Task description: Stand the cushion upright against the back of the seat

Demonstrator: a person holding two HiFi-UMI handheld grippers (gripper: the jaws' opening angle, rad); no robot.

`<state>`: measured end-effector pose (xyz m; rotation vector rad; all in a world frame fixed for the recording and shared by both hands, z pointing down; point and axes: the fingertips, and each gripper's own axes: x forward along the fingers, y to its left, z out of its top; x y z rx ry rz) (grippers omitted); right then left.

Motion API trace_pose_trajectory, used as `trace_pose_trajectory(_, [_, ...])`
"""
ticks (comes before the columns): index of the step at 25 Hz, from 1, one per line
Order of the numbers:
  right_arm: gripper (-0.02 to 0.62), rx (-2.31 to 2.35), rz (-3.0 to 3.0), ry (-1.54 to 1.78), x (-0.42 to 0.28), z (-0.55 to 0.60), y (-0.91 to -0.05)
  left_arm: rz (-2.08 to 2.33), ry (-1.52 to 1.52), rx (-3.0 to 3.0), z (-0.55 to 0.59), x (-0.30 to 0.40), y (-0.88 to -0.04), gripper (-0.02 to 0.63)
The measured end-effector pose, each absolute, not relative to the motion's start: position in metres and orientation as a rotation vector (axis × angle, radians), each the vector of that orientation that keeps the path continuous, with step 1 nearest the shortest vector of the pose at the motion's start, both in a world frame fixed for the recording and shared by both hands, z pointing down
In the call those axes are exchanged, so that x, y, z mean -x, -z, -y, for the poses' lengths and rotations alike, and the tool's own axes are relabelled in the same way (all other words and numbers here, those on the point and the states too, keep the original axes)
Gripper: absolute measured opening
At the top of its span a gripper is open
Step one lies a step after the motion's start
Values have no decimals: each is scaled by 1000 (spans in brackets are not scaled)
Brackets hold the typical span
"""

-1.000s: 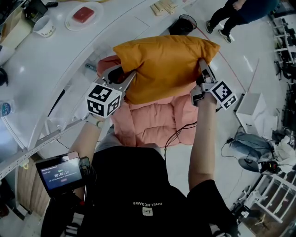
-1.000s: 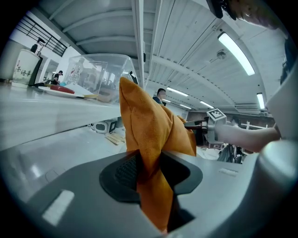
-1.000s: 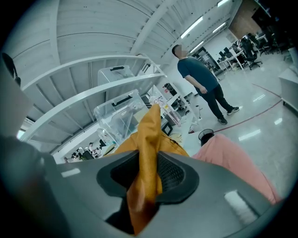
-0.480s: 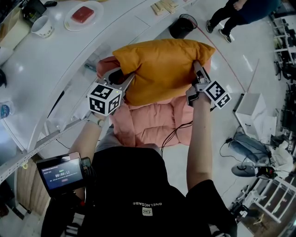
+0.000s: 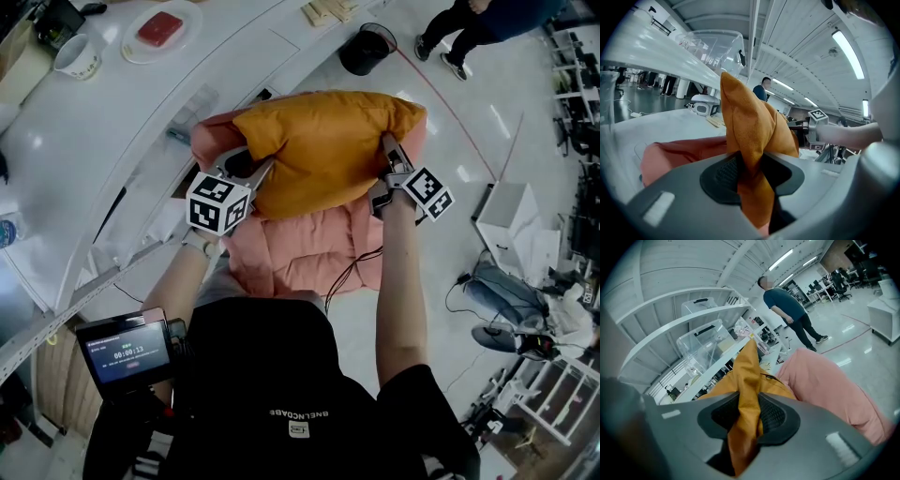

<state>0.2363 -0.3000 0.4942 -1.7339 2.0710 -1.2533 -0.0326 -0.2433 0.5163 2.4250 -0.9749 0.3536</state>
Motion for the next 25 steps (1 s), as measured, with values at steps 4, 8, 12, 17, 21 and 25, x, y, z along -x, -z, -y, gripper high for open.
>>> trace_pose_trajectory(4, [123, 1741, -2054, 1285, -236, 300, -511, 951, -358, -2410, 244, 32, -532, 152])
trace_pose_trajectory(8, [121, 1738, -2038, 1295, -238, 298, -518, 934, -349, -2409, 244, 30, -538, 150])
trace_pose_trajectory(12, [120, 1732, -2008, 1311, -240, 298, -529, 931, -340, -2405, 244, 26, -545, 150])
trace_pose_trajectory(17, [117, 1722, -1981, 1328, -244, 294, -542, 906, -342, -2400, 241, 22, -556, 150])
trace_pose_trajectory(21, [115, 1706, -1968, 1342, -245, 291, -551, 888, -352, -2391, 239, 20, -565, 150])
trace_pose_trajectory(25, [114, 1694, -1952, 1353, -247, 285, -558, 884, -362, -2388, 236, 16, -571, 150])
